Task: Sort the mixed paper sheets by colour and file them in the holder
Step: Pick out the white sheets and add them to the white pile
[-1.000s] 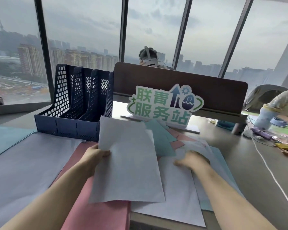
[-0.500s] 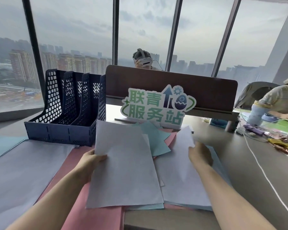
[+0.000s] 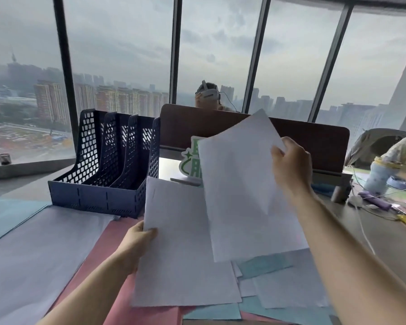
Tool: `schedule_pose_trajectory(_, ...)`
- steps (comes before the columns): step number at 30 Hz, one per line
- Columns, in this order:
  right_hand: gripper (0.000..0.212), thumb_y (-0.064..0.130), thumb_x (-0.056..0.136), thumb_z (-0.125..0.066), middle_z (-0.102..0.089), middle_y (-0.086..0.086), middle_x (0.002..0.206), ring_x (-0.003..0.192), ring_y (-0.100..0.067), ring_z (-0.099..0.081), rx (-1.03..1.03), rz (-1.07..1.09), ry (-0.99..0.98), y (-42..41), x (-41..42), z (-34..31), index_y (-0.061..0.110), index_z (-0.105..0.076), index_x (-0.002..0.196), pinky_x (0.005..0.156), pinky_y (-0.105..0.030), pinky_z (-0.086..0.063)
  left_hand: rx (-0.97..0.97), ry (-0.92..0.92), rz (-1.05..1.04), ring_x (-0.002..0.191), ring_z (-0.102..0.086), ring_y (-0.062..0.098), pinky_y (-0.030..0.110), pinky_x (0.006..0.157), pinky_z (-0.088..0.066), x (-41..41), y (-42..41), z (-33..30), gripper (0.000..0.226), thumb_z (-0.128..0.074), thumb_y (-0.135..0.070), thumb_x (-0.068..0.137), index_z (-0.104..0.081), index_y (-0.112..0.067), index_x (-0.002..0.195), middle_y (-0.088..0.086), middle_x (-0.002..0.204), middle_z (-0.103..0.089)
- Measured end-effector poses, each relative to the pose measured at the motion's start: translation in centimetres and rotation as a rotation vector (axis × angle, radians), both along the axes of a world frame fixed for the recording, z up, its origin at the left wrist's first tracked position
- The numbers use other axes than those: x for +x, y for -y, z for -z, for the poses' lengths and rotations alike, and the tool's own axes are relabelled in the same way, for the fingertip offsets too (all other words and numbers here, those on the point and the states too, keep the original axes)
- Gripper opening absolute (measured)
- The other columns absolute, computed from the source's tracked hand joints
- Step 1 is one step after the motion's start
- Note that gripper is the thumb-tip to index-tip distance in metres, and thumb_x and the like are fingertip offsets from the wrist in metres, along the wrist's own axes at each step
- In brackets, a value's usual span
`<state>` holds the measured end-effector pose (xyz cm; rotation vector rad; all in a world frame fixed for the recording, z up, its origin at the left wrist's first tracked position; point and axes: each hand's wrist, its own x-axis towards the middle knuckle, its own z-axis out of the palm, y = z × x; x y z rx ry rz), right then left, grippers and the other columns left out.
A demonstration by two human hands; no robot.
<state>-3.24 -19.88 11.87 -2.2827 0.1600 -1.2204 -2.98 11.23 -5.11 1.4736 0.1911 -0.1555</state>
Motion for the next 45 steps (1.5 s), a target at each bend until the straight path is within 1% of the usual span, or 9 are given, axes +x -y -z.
schedule_pose_trajectory(7, 0.021, 0.021, 0.092, -0.047, -0.066, -0.023, 0.108, 0.099, -0.04, -0.061, 0.112, -0.107, -0.459, -7.1, 3.0, 11.2, 0.009, -0.06, 0.102, 0.072, -0.035, -0.044, -0.105, -0.05, -0.073, 0.085, -0.069, 0.03, 0.036, 0.069, -0.055, -0.2, -0.1, -0.4, 0.026, -0.043, -0.029, 0.104, -0.062, -0.012, 0.111, 0.013, 0.099, -0.072)
schedule_pose_trajectory(12, 0.022, 0.013, 0.091, -0.049, -0.065, -0.025, 0.116, 0.107, -0.039, -0.059, 0.179, -0.11, -0.618, -10.2, 3.4, 16.1, 0.0, -0.059, 0.106, 0.077, -0.038, -0.043, -0.151, -0.126, 0.012, 0.11, -0.065, 0.033, 0.048, 0.1, -0.048, -0.1, -0.2, -1.0, 0.077, -0.053, -0.076, 0.078, -0.061, -0.019, 0.129, 0.012, 0.126, -0.066)
schedule_pose_trajectory(15, 0.031, 0.014, 0.09, -0.052, -0.064, -0.02, 0.121, 0.111, -0.037, -0.058, 0.22, -0.165, -0.674, -10.3, 3.1, 16.7, 0.004, -0.056, 0.119, 0.079, -0.035, -0.042, -0.037, -0.069, 0.051, 0.107, -0.064, 0.037, 0.05, 0.096, -0.048, -0.4, 0.2, -1.5, 0.073, -0.079, -0.028, 0.069, -0.053, -0.009, 0.134, 0.016, 0.125, -0.064)
schedule_pose_trajectory(18, 0.042, 0.023, 0.088, -0.056, -0.065, -0.013, 0.124, 0.115, -0.032, -0.059, 0.263, -0.123, -0.693, -6.9, 2.6, 16.1, 0.013, -0.055, 0.13, 0.089, -0.034, -0.047, 0.074, -0.032, 0.043, 0.084, -0.068, 0.041, 0.058, 0.086, -0.054, -0.2, 0.1, -1.1, 0.053, -0.064, 0.003, 0.065, -0.059, -0.001, 0.117, 0.023, 0.098, -0.071)
schedule_pose_trajectory(23, 0.054, 0.037, 0.084, -0.059, -0.053, -0.014, 0.134, 0.124, -0.035, -0.05, 0.179, 0.255, -0.865, 3.3, 0.5, 15.1, 0.019, -0.054, 0.135, 0.099, -0.04, -0.045, 0.011, 0.044, 0.04, 0.077, -0.068, 0.033, 0.044, 0.076, -0.058, 0.4, 0.8, -1.7, 0.036, -0.068, 0.005, 0.073, -0.062, -0.003, 0.107, 0.017, 0.091, -0.073)
schedule_pose_trajectory(25, 0.082, 0.06, 0.062, -0.069, -0.054, -0.01, 0.136, 0.123, -0.031, -0.052, 0.194, 0.396, -1.018, 7.5, 0.4, 16.2, 0.027, -0.052, 0.135, 0.097, -0.037, -0.046, 0.001, 0.052, 0.039, 0.07, -0.067, 0.03, 0.039, 0.065, -0.059, 0.6, 1.8, -1.9, 0.023, -0.059, 0.01, 0.086, -0.062, -0.004, 0.103, 0.016, 0.086, -0.072)
schedule_pose_trajectory(29, 0.125, 0.079, 0.018, -0.059, -0.062, -0.006, 0.128, 0.11, -0.027, -0.062, 0.18, 0.475, -1.254, 17.5, 7.6, 23.8, 0.038, -0.049, 0.136, 0.093, -0.041, -0.052, -0.031, 0.016, 0.069, 0.078, -0.065, 0.034, 0.052, 0.085, -0.053, 1.0, 3.8, -1.2, 0.025, -0.058, 0.009, 0.087, -0.06, 0.001, 0.111, 0.025, 0.098, -0.068)
schedule_pose_trajectory(34, 0.12, 0.069, 0.032, -0.068, -0.06, -0.008, 0.133, 0.114, -0.031, -0.06, 0.105, 0.355, -1.254, 15.3, 5.1, 20.2, 0.037, -0.041, 0.144, 0.095, -0.046, -0.052, 0.0, -0.049, 0.046, 0.074, -0.065, 0.033, 0.045, 0.079, -0.055, 1.2, 4.5, 0.0, 0.025, -0.062, 0.006, 0.086, -0.06, 0.003, 0.111, 0.024, 0.092, -0.069)
schedule_pose_trajectory(45, 0.132, 0.079, 0.012, -0.067, -0.062, -0.007, 0.127, 0.108, -0.032, -0.062, 0.137, 0.367, -1.207, 20.4, 10.1, 24.1, 0.046, -0.042, 0.137, 0.092, -0.05, -0.051, 0.025, -0.076, 0.053, 0.072, -0.063, 0.032, 0.045, 0.076, -0.056, 1.5, 4.4, 0.3, 0.013, -0.061, 0.005, 0.088, -0.06, -0.005, 0.096, 0.023, 0.09, -0.068)
